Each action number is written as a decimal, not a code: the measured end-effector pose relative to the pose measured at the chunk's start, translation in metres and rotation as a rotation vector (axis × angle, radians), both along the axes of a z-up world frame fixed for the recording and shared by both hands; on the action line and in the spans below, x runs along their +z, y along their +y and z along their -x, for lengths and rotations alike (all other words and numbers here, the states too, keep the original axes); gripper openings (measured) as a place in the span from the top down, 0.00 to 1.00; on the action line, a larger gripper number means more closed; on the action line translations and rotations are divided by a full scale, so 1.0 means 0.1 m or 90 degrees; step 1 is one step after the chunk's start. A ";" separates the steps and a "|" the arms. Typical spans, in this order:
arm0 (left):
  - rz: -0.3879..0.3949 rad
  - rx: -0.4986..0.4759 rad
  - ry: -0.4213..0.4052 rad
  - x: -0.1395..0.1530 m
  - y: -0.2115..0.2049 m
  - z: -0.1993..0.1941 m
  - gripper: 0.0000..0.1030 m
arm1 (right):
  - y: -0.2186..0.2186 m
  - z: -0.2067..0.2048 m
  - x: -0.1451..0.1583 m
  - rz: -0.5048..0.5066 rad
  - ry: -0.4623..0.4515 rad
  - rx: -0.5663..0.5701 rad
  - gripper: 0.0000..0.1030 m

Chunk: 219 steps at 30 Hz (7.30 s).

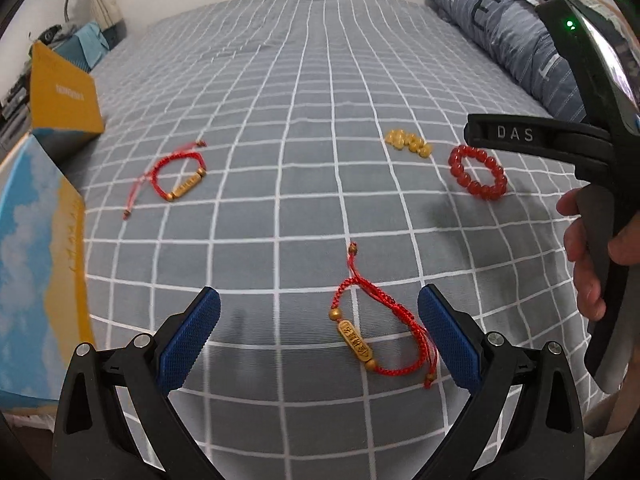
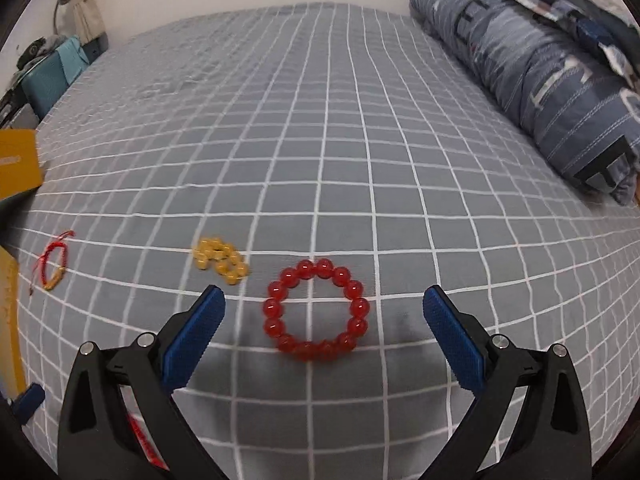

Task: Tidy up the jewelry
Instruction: 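Move both tools back over the remaining bracelets on the bed, then grasp the red string bracelet with left tool while right tool grasps red bead bracelet, then carry the red string and red bead bracelets with both tools into the white box, then open both tools to drop the red bracelets in the box, then move both tools back over the last bracelets on the bed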

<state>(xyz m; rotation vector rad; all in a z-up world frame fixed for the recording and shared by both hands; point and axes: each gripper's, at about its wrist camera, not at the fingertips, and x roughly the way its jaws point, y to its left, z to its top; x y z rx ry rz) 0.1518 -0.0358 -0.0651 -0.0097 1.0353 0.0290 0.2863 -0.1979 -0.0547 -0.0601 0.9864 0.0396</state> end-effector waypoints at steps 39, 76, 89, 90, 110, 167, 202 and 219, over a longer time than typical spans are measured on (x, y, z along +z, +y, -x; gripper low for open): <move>-0.008 -0.041 0.044 -0.22 -0.17 0.03 0.89 | -0.04 -0.19 -0.42 -0.004 0.051 0.012 0.75; -0.010 -0.034 -0.037 0.32 0.01 0.15 0.89 | 0.15 0.27 0.21 -0.026 -0.056 0.008 0.88; 0.001 -0.017 -0.058 0.57 0.16 0.22 0.89 | 0.25 0.54 0.57 -0.036 -0.093 0.015 0.88; 0.002 -0.016 -0.060 0.59 0.17 0.22 0.89 | 0.26 0.56 0.59 -0.036 -0.095 0.016 0.88; 0.001 0.071 -0.134 1.23 0.95 0.56 0.89 | 0.71 1.17 1.26 -0.063 -0.167 0.054 0.88; -0.003 0.359 -0.052 0.97 3.95 1.53 0.88 | 4.30 1.97 1.07 -0.071 -0.094 0.417 0.88; -0.028 0.402 -0.072 1.05 4.03 1.62 0.16 | 4.37 1.93 0.87 -0.053 -0.029 0.413 0.27; -0.037 0.380 -0.104 1.18 3.78 1.53 0.05 | 3.96 1.91 1.08 -0.052 -0.084 0.375 0.09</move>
